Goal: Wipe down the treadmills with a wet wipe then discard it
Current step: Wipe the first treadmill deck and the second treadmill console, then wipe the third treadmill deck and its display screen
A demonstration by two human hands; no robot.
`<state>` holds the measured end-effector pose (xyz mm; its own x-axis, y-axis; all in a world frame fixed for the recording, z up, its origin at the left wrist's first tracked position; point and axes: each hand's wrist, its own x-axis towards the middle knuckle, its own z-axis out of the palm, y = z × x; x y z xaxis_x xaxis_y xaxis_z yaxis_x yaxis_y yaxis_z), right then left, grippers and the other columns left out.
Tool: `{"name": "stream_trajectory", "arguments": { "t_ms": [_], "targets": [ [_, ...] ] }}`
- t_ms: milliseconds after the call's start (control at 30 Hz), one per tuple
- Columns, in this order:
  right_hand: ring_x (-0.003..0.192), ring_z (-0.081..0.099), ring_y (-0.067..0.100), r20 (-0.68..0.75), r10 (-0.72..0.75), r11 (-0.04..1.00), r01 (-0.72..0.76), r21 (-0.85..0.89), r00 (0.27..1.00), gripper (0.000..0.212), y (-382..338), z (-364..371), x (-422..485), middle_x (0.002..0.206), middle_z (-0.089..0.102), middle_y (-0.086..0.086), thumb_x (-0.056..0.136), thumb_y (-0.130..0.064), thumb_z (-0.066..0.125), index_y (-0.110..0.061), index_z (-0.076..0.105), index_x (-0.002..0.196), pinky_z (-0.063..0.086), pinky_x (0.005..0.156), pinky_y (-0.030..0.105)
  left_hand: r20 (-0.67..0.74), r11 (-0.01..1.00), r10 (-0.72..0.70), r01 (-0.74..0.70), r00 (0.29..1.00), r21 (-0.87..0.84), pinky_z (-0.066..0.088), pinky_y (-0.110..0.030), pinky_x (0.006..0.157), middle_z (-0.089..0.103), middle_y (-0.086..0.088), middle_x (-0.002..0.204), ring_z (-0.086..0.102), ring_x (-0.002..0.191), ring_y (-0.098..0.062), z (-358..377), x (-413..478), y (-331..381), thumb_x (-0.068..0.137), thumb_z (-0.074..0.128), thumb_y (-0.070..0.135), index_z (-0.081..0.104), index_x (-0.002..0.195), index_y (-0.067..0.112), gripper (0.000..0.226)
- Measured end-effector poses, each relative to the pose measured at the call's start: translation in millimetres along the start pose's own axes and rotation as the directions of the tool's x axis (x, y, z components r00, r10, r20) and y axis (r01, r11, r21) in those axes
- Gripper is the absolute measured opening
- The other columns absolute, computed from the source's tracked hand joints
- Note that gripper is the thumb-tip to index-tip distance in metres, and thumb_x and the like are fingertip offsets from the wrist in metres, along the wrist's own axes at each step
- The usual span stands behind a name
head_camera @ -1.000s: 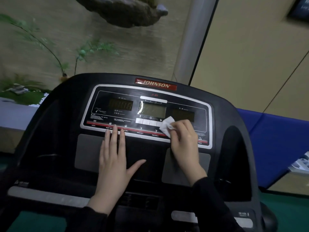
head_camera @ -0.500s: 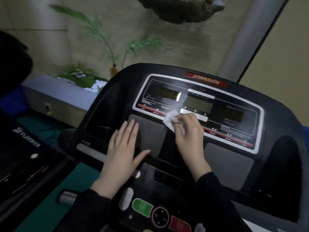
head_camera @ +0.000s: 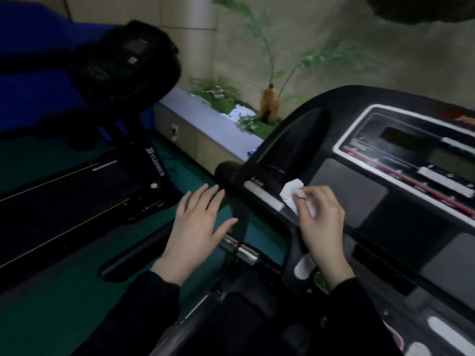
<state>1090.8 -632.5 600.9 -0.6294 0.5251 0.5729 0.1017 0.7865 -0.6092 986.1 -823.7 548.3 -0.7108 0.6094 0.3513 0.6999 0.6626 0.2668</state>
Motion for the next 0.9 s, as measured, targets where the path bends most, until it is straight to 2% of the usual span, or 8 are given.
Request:
{"name": "stream_trajectory", "arguments": {
  "t_ms": [133,300,400,500,667,767,900],
  "targets": [
    [0.079,0.051,0.001,0.099,-0.013,0.998,0.007,0.063,0.995,0.005,-45.1,42.9,-30.8,0.087,0.062,0.006,0.084,0.000,0.061,-0.004,0.065,0.083,0.034,0.073,0.001,0.023,0.993,-0.118,0.118,0.993,0.025,0.019,-0.040,0.113,0.047,-0.003,0.140,0.033,0.136,-0.019,-23.7,-47.9,-57.5,0.088,0.026,0.060,0.042,0.137,0.014,0.069],
    [0.079,0.049,0.001,0.187,-0.036,0.995,0.018,0.098,0.982,0.005,-103.3,90.0,-73.0,0.087,0.061,0.005,0.084,0.000,0.062,-0.004,0.065,0.083,0.034,0.073,0.001,0.021,0.971,-0.238,0.238,0.971,0.006,0.026,-0.041,0.111,0.049,-0.005,0.139,0.038,0.133,-0.021,-54.9,-117.9,-117.6,0.091,0.036,0.055,0.043,0.136,0.013,0.062],
    [0.077,0.049,-0.002,0.252,-0.060,0.990,0.025,0.141,0.966,0.006,-137.8,114.9,-100.4,0.089,0.061,0.003,0.084,-0.002,0.061,-0.006,0.065,0.083,0.034,0.073,0.001,0.013,0.948,-0.318,0.317,0.948,0.019,0.030,-0.042,0.108,0.053,-0.006,0.134,0.043,0.129,-0.022,-71.8,-162.9,-150.9,0.088,0.029,0.058,0.046,0.134,0.012,0.067],
    [0.082,0.053,-0.005,0.341,-0.061,0.980,-0.008,0.197,0.938,0.006,-169.9,140.6,-129.0,0.092,0.061,0.003,0.086,-0.004,0.060,-0.006,0.065,0.085,0.034,0.072,0.000,0.009,0.916,-0.400,0.399,0.917,0.028,0.029,-0.043,0.109,0.056,-0.007,0.132,0.044,0.129,-0.023,-84.1,-209.5,-182.6,0.087,0.029,0.059,0.048,0.132,0.011,0.068],
    [0.085,0.053,-0.006,0.460,-0.152,0.964,0.028,0.265,0.875,0.007,-212.7,175.9,-172.2,0.089,0.061,0.004,0.085,-0.003,0.060,-0.007,0.065,0.082,0.035,0.071,0.001,-0.010,0.827,-0.561,0.561,0.828,0.030,0.027,-0.042,0.109,0.055,-0.008,0.133,0.042,0.130,-0.024,-100.7,-279.4,-215.8,0.089,0.045,0.051,0.048,0.133,0.010,0.060],
    [0.084,0.055,0.004,0.524,-0.203,0.951,0.038,0.308,0.827,0.008,-232.9,192.2,-190.2,0.088,0.060,0.004,0.085,-0.003,0.060,-0.008,0.064,0.082,0.036,0.070,0.003,-0.020,0.762,-0.646,0.647,0.763,0.024,0.035,-0.043,0.104,0.058,-0.010,0.129,0.048,0.125,-0.026,-108.2,-313.6,-227.6,0.088,0.048,0.048,0.049,0.131,0.009,0.057],
    [0.082,0.055,0.004,0.587,-0.264,0.931,0.042,0.363,0.765,0.006,-256.3,218.3,-206.8,0.088,0.061,0.005,0.084,-0.003,0.061,-0.006,0.065,0.081,0.037,0.071,0.004,-0.022,0.655,-0.755,0.755,0.655,0.009,0.044,-0.045,0.095,0.062,-0.012,0.122,0.055,0.115,-0.028,-116.1,-354.7,-240.4,0.088,0.051,0.046,0.050,0.130,0.008,0.057]
  ]
}}
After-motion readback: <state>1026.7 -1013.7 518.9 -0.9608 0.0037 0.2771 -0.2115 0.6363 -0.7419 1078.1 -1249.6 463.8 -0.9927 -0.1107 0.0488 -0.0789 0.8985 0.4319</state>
